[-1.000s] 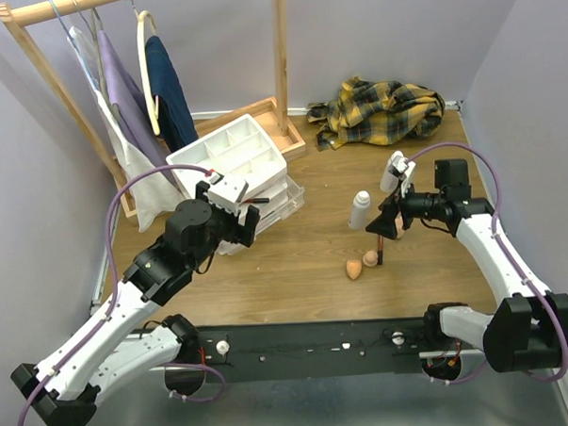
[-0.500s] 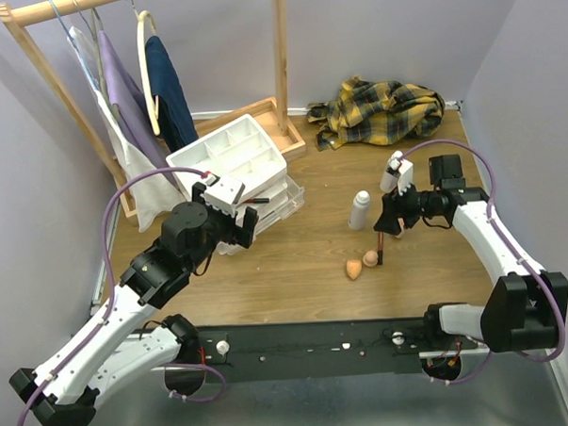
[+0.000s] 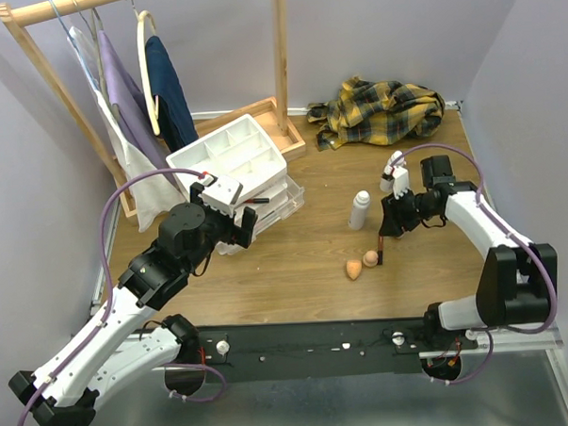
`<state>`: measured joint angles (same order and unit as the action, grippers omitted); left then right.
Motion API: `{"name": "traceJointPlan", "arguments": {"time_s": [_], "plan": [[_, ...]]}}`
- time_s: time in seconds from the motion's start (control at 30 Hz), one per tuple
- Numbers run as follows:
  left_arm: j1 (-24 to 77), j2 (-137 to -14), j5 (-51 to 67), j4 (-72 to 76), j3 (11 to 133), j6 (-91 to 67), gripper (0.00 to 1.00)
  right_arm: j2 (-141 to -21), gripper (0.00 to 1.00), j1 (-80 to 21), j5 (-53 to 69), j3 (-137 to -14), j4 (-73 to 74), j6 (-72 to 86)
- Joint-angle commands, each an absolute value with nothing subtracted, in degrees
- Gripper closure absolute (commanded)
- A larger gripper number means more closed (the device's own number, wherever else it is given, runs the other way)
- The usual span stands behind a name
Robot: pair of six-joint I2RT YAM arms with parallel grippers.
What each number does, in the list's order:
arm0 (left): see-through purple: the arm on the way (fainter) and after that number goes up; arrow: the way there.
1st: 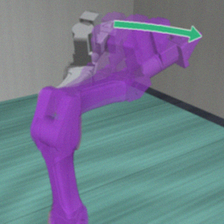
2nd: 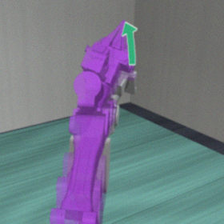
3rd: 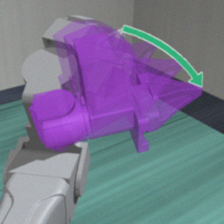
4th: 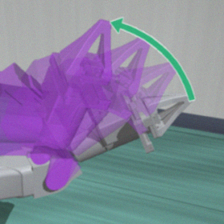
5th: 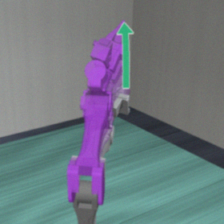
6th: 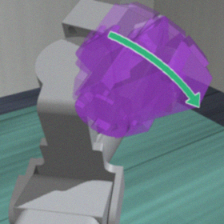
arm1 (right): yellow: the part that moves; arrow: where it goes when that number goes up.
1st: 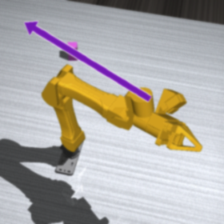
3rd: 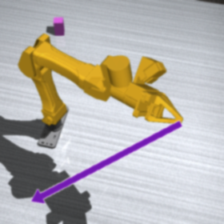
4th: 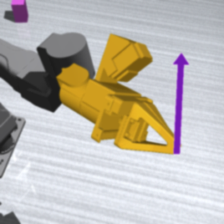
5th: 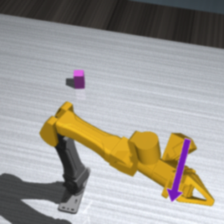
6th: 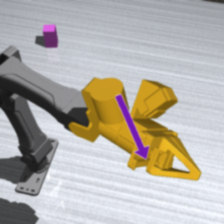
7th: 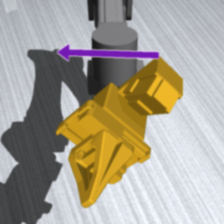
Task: Organize the makeup
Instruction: Pick up the lipstick at the center of the board.
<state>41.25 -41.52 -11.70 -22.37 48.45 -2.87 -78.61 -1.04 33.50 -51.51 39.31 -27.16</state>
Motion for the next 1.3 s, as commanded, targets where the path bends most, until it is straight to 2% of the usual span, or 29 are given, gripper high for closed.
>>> {"name": "traceJointPlan", "arguments": {"time_s": [0.0,0.4,1.27], "plan": [[40.78,-40.69,-10.81,-21.01,47.99,-2.9,0.03,-82.08,0.47,-0.79,30.41,-53.26,39.73,-28.13],[40.52,-40.69,-10.64,-20.92,47.99,-2.9,0.03,-88.41,0.57,-0.88,31.72,-53.88,37.44,-24.52],[39.82,-39.99,-9.32,-20.65,48.08,-2.99,0.03,-94.75,0.53,-2.11,26.1,-57.74,37.79,-19.69]]}}
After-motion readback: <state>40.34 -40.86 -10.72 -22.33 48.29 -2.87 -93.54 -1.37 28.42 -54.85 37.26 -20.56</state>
